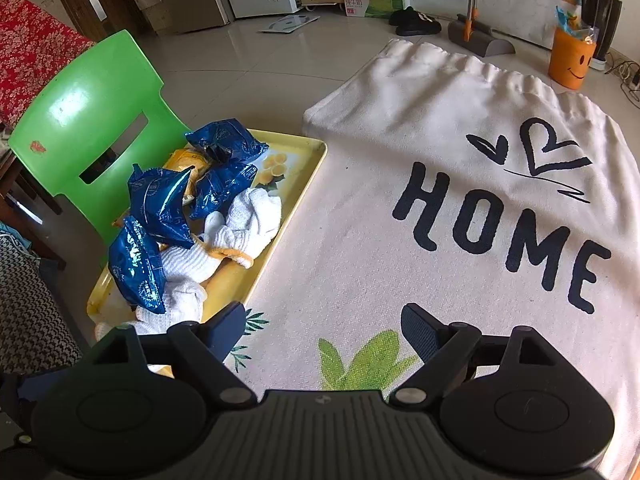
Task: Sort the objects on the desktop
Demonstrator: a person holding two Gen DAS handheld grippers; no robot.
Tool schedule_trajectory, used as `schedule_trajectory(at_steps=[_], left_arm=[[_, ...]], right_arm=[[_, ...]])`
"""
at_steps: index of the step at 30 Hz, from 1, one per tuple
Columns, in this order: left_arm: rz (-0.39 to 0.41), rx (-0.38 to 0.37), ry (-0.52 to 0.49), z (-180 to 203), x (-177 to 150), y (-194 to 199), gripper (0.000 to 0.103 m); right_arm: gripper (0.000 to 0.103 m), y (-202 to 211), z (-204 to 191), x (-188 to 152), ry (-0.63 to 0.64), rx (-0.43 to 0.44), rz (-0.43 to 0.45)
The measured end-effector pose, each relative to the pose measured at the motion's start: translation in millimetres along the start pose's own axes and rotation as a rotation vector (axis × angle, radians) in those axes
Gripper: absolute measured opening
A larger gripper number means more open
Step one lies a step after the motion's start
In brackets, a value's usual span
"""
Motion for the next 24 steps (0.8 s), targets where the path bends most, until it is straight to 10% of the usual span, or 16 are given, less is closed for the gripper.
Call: schedule_trajectory(at_steps=[24], left_arm=[[-0.012, -0.002, -0.002, -1.2, 2.0, -9.3, 0.102]], right_arm=[[0.086, -23.5, -19.0, 3.1, 0.084, 0.002, -0.049]])
Point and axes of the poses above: each gripper's, at about its wrist camera, not at the fingertips, and y roughly against the way its jaws point, z to its right, x to its top, the point moved 10 cm from there along -y, roughly the way its jaws point, and after that the axes turned 11 degrees about x, right-handed, at the moved point
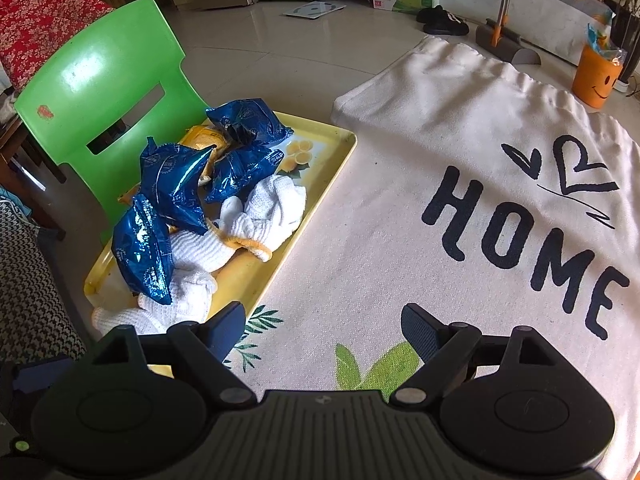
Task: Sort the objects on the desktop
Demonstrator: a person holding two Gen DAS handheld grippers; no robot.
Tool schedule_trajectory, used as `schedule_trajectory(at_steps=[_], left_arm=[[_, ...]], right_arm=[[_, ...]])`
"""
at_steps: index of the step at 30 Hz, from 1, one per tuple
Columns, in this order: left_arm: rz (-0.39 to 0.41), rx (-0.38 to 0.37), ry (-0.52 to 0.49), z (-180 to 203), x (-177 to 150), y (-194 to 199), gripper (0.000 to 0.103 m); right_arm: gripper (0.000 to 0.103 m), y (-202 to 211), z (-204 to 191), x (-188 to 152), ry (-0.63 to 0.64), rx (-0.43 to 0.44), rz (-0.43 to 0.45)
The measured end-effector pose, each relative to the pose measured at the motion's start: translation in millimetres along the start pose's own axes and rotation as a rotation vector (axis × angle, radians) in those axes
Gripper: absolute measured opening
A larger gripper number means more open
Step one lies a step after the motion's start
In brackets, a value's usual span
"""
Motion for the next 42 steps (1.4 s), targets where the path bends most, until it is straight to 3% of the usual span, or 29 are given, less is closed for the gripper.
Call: schedule_trajectory(at_steps=[42], left_arm=[[-0.024, 0.021, -0.006, -1.8, 3.4, -4.2, 0.102]], right_arm=[[0.086, -12.4, -15.6, 13.2, 0.062, 0.024, -0.006]])
Point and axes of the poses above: each gripper's, at about its wrist camera, not at the fingertips, and y roughly against the way its jaws point, z to its right, x to its top, the point moved 10 cm from there along -y, roughly the way its jaws point, and after that the axes turned 11 degrees about x, right-handed, at the moved point
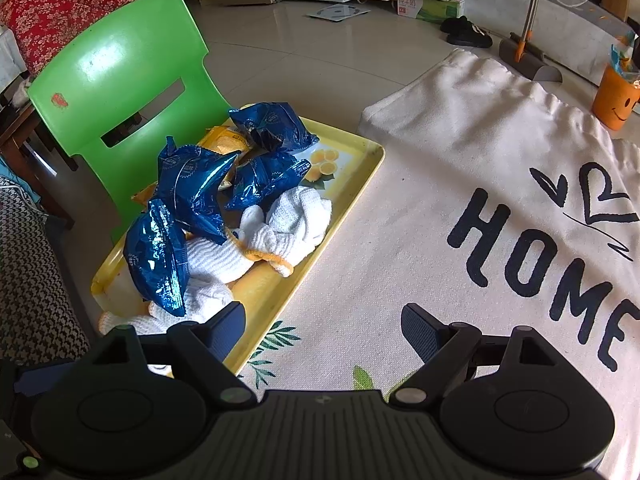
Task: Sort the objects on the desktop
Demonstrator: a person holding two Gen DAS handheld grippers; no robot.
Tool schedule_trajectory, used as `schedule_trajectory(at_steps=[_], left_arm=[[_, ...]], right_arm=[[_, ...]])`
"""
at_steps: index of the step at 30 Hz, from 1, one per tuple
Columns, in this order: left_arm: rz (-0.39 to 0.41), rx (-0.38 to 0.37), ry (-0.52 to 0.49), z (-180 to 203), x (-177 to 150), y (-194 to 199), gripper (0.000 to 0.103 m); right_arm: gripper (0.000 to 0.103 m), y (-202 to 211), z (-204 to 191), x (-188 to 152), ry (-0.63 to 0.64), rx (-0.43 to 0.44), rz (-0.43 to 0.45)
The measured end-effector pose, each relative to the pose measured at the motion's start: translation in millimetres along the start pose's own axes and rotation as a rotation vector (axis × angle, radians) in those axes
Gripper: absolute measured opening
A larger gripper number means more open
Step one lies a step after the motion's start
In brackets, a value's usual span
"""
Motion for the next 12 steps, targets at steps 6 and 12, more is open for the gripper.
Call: schedule_trajectory(at_steps=[6, 12], left_arm=[[-0.001, 0.002, -0.003, -0.3, -0.3, -0.2, 0.102], [-0.001, 0.005, -0.005, 0.1, -0.6, 1.1, 0.102]], right_arm=[[0.086, 0.0, 0.3, 0.3, 0.002, 0.003, 0.002], [0.086, 0.5, -0.1, 0.3, 0.006, 0.006, 0.003]])
Point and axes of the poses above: each gripper's, at about its wrist camera, not at the fingertips, and y roughly against the way its jaws point, z to its right, x to its top, the point moved 10 cm from there along -y, roughly the way its jaws point, and after that the axes turned 11 degrees about x, right-handed, at the moved point
